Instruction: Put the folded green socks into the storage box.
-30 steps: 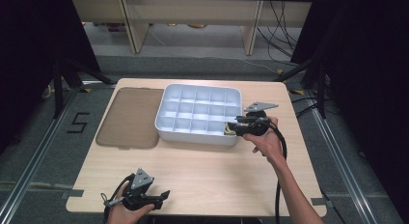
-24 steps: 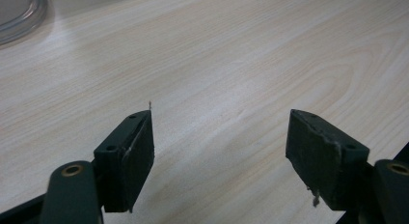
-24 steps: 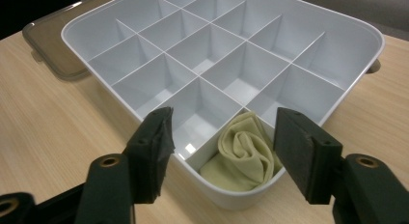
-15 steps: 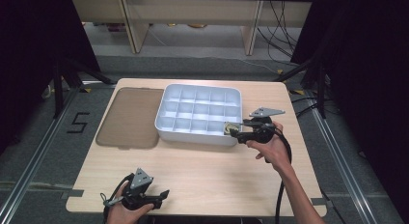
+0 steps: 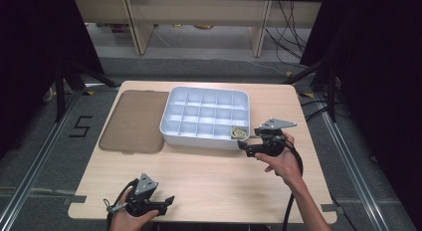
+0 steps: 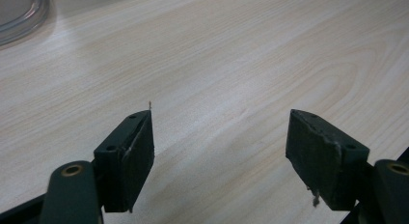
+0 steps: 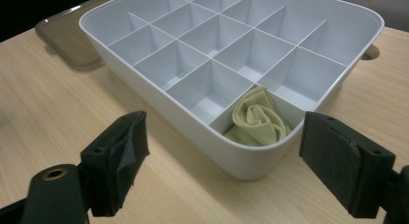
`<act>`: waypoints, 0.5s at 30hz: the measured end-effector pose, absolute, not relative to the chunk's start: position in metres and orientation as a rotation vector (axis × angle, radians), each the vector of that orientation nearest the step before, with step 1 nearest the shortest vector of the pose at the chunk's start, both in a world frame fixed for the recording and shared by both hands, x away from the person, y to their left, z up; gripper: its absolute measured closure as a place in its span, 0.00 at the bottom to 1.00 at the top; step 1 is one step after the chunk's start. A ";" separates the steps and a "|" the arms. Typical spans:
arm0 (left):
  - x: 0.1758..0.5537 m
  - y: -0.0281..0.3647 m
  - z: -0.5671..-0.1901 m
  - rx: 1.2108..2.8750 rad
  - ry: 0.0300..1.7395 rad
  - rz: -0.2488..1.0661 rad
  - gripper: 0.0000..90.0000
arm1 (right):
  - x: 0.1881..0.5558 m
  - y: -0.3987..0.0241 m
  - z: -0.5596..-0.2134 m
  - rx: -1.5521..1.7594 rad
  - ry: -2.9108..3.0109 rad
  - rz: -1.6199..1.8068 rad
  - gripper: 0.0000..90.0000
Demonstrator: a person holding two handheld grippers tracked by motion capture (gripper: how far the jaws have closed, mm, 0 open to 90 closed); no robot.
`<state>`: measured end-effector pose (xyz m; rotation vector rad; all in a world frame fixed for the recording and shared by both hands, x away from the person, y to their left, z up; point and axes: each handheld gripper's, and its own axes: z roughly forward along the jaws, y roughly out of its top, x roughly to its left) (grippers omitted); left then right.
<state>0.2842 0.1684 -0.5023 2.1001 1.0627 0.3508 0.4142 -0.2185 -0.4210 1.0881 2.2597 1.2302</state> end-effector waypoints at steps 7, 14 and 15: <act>0.284 0.168 -0.502 2.085 1.067 0.357 0.28 | 0.407 -0.215 -0.422 1.116 2.262 1.267 0.19; 0.284 0.167 -0.502 2.077 1.066 0.358 0.28 | 0.399 -0.215 -0.423 1.099 2.263 1.279 0.18; 0.284 0.168 -0.502 2.080 1.060 0.357 0.28 | 0.398 -0.217 -0.422 1.077 2.264 1.254 0.18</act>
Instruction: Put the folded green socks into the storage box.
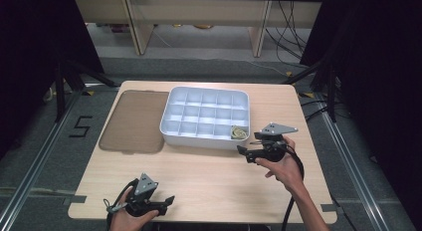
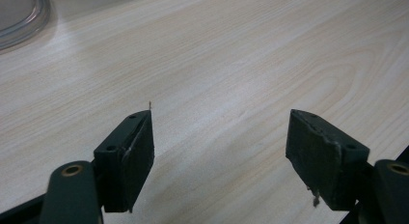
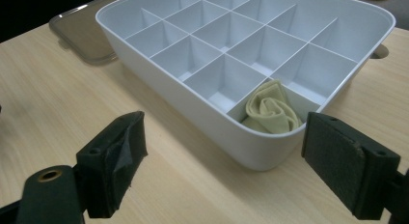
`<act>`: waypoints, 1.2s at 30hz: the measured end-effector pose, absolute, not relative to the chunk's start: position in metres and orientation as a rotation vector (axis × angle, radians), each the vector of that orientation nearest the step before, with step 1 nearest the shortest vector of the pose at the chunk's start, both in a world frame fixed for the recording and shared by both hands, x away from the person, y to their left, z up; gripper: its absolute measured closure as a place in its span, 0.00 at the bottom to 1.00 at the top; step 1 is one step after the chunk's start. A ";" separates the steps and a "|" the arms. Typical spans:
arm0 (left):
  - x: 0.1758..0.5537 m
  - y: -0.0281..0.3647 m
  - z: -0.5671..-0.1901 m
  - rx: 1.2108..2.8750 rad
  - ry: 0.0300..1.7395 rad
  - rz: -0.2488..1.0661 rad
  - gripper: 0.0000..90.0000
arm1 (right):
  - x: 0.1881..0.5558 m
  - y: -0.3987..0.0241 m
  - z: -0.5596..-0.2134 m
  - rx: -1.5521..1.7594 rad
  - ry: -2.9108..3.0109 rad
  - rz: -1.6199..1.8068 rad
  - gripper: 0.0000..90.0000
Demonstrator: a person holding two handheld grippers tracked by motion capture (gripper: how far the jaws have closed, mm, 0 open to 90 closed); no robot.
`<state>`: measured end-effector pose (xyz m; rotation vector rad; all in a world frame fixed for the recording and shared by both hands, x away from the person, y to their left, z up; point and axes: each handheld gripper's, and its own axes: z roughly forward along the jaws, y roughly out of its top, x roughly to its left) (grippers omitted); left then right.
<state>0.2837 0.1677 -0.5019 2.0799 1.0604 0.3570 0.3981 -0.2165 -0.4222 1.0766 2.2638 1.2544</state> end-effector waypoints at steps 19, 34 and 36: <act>0.283 0.166 -0.501 2.114 1.044 0.351 0.27 | 0.376 -0.222 -0.434 1.064 2.314 1.248 0.18; 0.282 0.165 -0.501 2.083 1.058 0.362 0.27 | 0.356 -0.228 -0.441 1.065 2.317 1.264 0.18; 0.282 0.165 -0.502 2.082 1.068 0.360 0.27 | 0.354 -0.229 -0.443 1.056 2.324 1.275 0.18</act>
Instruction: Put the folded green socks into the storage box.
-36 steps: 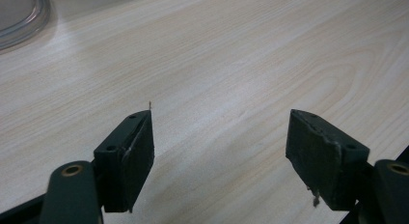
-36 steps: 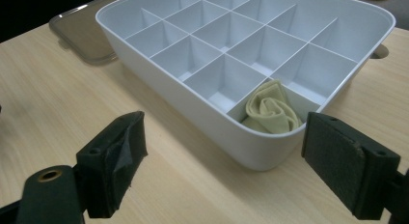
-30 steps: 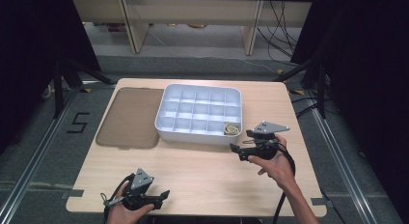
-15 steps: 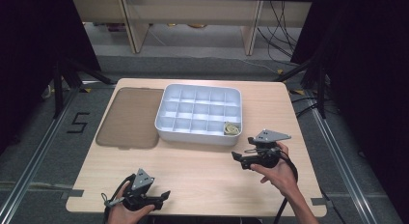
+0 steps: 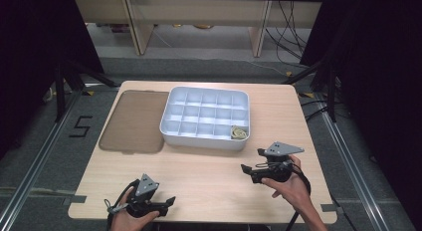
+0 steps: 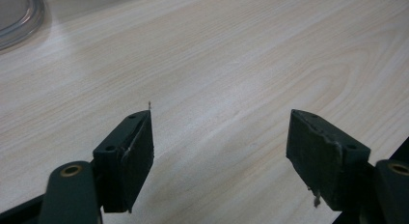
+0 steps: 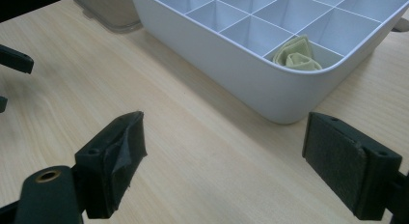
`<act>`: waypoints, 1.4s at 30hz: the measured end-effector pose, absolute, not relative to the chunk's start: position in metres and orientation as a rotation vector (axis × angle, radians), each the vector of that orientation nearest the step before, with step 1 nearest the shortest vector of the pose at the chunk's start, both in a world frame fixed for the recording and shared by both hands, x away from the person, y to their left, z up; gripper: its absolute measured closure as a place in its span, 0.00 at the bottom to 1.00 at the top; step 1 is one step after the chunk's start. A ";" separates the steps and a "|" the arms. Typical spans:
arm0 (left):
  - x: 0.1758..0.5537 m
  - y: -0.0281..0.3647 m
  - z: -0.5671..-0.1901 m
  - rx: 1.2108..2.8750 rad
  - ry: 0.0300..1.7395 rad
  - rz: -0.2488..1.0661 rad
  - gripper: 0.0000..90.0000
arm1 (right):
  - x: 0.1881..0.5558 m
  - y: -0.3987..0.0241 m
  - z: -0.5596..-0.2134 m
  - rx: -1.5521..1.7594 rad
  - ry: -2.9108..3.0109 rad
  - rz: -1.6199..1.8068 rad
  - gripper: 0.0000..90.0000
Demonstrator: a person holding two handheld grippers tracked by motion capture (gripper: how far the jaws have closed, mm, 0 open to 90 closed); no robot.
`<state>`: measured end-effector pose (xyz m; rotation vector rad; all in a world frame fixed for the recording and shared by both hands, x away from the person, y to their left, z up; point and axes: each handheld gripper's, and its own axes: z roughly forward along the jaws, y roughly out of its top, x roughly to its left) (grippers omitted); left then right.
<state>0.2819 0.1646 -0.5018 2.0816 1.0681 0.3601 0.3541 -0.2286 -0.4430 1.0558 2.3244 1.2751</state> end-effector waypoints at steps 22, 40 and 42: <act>0.281 0.163 -0.501 2.080 1.060 0.341 0.27 | 0.325 -0.238 -0.466 1.065 2.371 1.253 0.18; 0.280 0.162 -0.501 2.087 1.059 0.349 0.27 | 0.308 -0.249 -0.489 1.078 2.424 1.233 0.18; 0.280 0.162 -0.501 2.089 1.058 0.343 0.27 | 0.303 -0.249 -0.489 1.125 2.432 1.228 0.18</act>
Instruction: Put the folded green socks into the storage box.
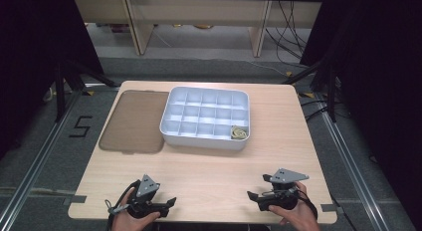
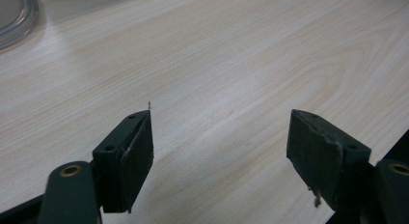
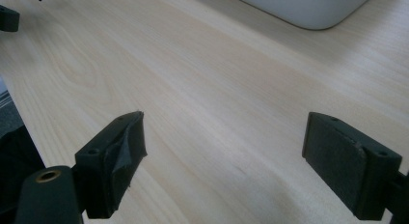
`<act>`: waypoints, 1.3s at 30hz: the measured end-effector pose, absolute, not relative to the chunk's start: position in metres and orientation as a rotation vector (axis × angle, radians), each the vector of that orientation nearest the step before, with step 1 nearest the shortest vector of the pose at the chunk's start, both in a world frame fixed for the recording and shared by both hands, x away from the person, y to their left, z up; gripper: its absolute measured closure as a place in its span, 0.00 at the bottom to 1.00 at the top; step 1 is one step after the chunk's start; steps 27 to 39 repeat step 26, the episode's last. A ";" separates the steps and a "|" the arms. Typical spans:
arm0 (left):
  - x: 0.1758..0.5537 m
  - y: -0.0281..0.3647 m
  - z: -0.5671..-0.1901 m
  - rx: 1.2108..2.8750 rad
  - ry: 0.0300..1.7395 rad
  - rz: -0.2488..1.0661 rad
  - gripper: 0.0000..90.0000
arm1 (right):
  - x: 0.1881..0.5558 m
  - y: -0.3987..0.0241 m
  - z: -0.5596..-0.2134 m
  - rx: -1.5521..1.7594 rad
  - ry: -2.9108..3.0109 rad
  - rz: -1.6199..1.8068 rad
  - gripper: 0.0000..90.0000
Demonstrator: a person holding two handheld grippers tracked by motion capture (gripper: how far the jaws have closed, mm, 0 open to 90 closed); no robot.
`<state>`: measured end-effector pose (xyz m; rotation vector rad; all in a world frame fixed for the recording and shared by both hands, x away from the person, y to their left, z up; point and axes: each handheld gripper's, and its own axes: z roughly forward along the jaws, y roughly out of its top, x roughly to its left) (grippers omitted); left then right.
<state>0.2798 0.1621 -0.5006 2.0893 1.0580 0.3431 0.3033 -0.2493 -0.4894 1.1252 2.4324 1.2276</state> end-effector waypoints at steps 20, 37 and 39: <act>0.280 0.162 -0.501 2.107 1.042 0.351 0.27 | 0.293 -0.254 -0.500 1.107 2.447 1.175 0.18; 0.280 0.162 -0.501 2.107 1.034 0.359 0.27 | 0.293 -0.254 -0.500 1.105 2.447 1.171 0.18; 0.280 0.162 -0.501 2.107 1.034 0.359 0.27 | 0.293 -0.254 -0.500 1.105 2.447 1.171 0.18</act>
